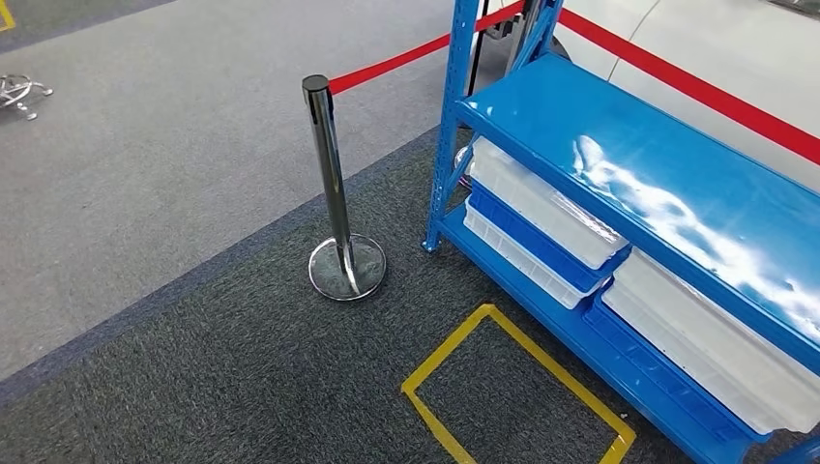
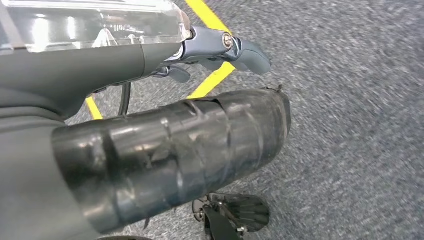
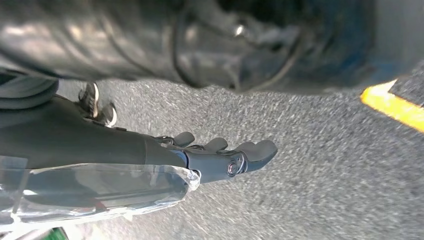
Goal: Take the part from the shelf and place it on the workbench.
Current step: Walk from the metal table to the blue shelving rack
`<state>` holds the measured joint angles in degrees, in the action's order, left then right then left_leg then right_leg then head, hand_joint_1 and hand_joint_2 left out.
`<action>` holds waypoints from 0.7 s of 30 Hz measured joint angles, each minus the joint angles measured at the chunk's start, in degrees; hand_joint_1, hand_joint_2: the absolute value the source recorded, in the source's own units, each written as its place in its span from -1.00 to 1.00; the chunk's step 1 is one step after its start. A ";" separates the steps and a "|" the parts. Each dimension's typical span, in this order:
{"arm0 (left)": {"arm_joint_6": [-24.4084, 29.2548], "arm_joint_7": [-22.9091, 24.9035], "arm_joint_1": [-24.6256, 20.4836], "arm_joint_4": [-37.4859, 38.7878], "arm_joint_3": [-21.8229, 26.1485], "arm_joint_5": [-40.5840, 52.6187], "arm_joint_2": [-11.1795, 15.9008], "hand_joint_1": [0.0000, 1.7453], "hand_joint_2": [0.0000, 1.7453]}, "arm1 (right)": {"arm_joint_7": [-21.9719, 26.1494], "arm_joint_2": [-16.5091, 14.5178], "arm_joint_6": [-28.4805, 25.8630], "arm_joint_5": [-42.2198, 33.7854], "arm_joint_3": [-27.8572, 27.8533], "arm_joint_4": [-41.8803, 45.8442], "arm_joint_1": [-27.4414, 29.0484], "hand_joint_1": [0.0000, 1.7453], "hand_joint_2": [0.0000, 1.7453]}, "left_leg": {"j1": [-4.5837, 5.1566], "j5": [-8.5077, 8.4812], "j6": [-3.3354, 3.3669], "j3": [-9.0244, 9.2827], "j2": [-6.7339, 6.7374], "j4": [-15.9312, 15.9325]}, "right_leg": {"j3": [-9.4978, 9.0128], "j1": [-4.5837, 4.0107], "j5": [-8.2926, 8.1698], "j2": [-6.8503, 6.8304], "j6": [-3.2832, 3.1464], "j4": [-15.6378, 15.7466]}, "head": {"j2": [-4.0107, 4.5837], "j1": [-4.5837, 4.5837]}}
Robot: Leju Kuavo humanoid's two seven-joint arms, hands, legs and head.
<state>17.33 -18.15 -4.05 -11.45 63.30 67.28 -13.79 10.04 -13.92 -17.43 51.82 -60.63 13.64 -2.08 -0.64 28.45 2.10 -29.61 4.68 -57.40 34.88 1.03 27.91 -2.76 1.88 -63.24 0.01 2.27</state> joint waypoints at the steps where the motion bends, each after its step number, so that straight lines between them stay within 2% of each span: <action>1: -0.01 -0.01 0.00 0.00 0.00 0.00 -0.01 -1.00 -1.00 | -0.01 0.01 0.02 0.03 -0.01 0.00 -0.07 -1.00 -1.00 | 0.13 0.23 -0.35 0.17 0.49 -0.08 | -1.46 -0.20 -0.84 -1.07 -0.30 2.83 | 0.00 -0.01; 2: -0.02 -0.02 -0.04 0.00 0.00 0.00 -0.01 -1.00 -1.00 | -0.01 0.02 0.03 0.05 -0.01 0.01 -0.12 -1.00 -1.00 | 0.25 0.43 -0.70 0.33 0.98 -0.15 | -2.11 -0.43 -1.03 -1.77 -0.65 4.23 | 0.00 -0.02; 3: -0.02 -0.03 -0.11 0.00 0.00 0.01 -0.01 -1.00 -1.00 | -0.01 0.02 0.04 0.08 -0.02 0.01 -0.16 -1.00 -1.00 | 0.35 0.56 -1.01 0.49 1.48 -0.15 | -2.04 -0.68 -0.87 -1.62 -0.99 4.41 | -0.01 -0.03; 5: -0.01 -0.03 -0.30 0.00 0.00 0.05 -0.02 -1.00 -1.00 | -0.03 0.02 0.03 0.09 -0.06 0.01 -0.12 -1.00 -1.00 | 0.20 0.89 -1.64 0.90 2.18 -0.14 | -2.06 -0.56 -1.04 -0.31 -1.63 4.71 | -0.01 -0.03; 7: 0.00 -0.04 -0.35 0.00 0.00 0.10 -0.03 -1.00 -1.00 | -0.05 0.02 0.03 0.10 -0.09 0.01 -0.20 -1.00 -1.00 | -0.07 2.86 -2.21 0.04 -0.29 -2.68 | -2.36 -0.26 -1.37 0.97 -2.38 5.18 | 0.01 -0.03; 9: 0.00 -0.05 -0.22 0.00 0.00 0.10 -0.03 -1.00 -1.00 | -0.07 0.02 0.03 0.11 -0.10 0.02 -0.32 -1.00 -1.00 | -0.21 6.66 -2.50 -3.18 -3.57 -9.72 | -2.44 -0.23 -1.53 2.31 -2.90 5.30 | 0.01 -0.04; 10: 0.00 -0.04 -0.13 0.00 0.00 0.10 -0.03 -1.00 -1.00 | -0.07 0.02 0.03 0.11 -0.11 0.02 -0.33 -1.00 -1.00 | -0.21 8.23 -2.56 -5.15 -4.08 -13.69 | -2.41 -0.29 -1.54 3.06 -3.02 5.25 | 0.01 -0.04; 11: 0.00 -0.03 -0.04 0.00 0.00 0.09 -0.03 -1.00 -1.00 | -0.08 0.02 0.04 0.11 -0.12 0.02 -0.31 -1.00 -1.00 | -0.21 8.92 -2.57 -6.66 -4.23 -16.54 | -2.41 -0.34 -1.53 3.82 -3.09 5.19 | 0.01 -0.04; 12: 0.00 -0.03 0.02 0.00 0.00 0.09 -0.03 -1.00 -1.00 | -0.08 0.02 0.04 0.11 -0.13 0.02 -0.28 -1.00 -1.00 | -0.21 8.39 -2.53 -7.34 -4.28 -17.39 | -2.42 -0.37 -1.50 4.67 -3.10 5.08 | 0.01 -0.04; 13: 0.00 -0.03 0.03 0.00 0.00 0.09 -0.03 -1.00 -1.00 | -0.09 0.02 0.04 0.11 -0.13 0.01 -0.26 -1.00 -1.00 | -0.23 6.66 -2.44 -6.91 -4.38 -15.80 | -2.45 -0.35 -1.45 5.56 -3.06 4.92 | 0.01 -0.04; 14: 0.00 -0.03 0.02 0.00 0.00 0.09 -0.03 -1.00 -1.00 | -0.09 0.02 0.04 0.11 -0.13 0.01 -0.26 -1.00 -1.00 | -0.28 4.24 -2.32 -5.55 -4.75 -12.27 | -2.47 -0.32 -1.37 6.42 -2.96 4.74 | 0.01 -0.04; 16: 0.00 -0.02 0.01 0.00 0.00 0.08 -0.03 -1.00 -1.00 | -0.09 0.02 0.05 0.12 -0.13 -0.01 -0.30 -1.00 -1.00 | -0.47 0.79 -2.03 -2.42 -7.29 -4.57 | -2.28 -0.30 -1.15 7.98 -2.51 4.22 | 0.00 -0.04; 17: -0.01 -0.02 -0.01 0.00 -0.01 0.07 -0.03 -1.00 -1.00 | -0.09 0.02 0.05 0.14 -0.13 0.00 -0.33 -1.00 -1.00 | -0.53 0.19 -1.91 -1.60 -8.40 -2.49 | -2.08 -0.30 -1.12 8.54 -2.19 4.02 | -0.01 -0.04; 18: -0.01 0.00 -0.08 0.00 -0.01 0.05 -0.03 -1.00 -1.00 | -0.10 0.02 0.04 0.15 -0.14 0.00 -0.30 -1.00 -1.00 | -0.49 0.24 -1.78 -1.31 -9.16 -1.72 | -1.85 -0.29 -1.17 9.06 -1.79 3.94 | -0.01 -0.04; 20: -0.01 0.04 -0.21 0.00 0.01 0.02 -0.02 -1.00 -1.00 | -0.11 0.02 0.03 0.18 -0.15 0.00 -0.11 -1.00 -1.00 | -0.33 -0.01 -1.27 -1.29 -8.37 -1.53 | -1.52 -0.18 -1.46 10.05 -0.94 4.14 | 0.00 -0.04; 21: -0.01 0.07 -0.25 0.00 0.02 0.00 -0.03 -1.00 -1.00 | -0.14 0.03 0.03 0.19 -0.15 -0.01 0.01 -1.00 -1.00 | -0.34 -0.23 -0.82 -1.18 -7.71 -1.25 | -1.38 -0.12 -1.37 9.68 -0.61 4.03 | 0.00 -0.04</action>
<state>17.33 -18.09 -4.30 -11.45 63.32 67.28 -13.81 9.90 -13.89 -17.40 52.01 -60.78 13.64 -2.06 -0.98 28.23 1.28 -30.79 -3.03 -58.65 33.50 0.91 26.54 6.93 1.27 -59.22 0.01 2.24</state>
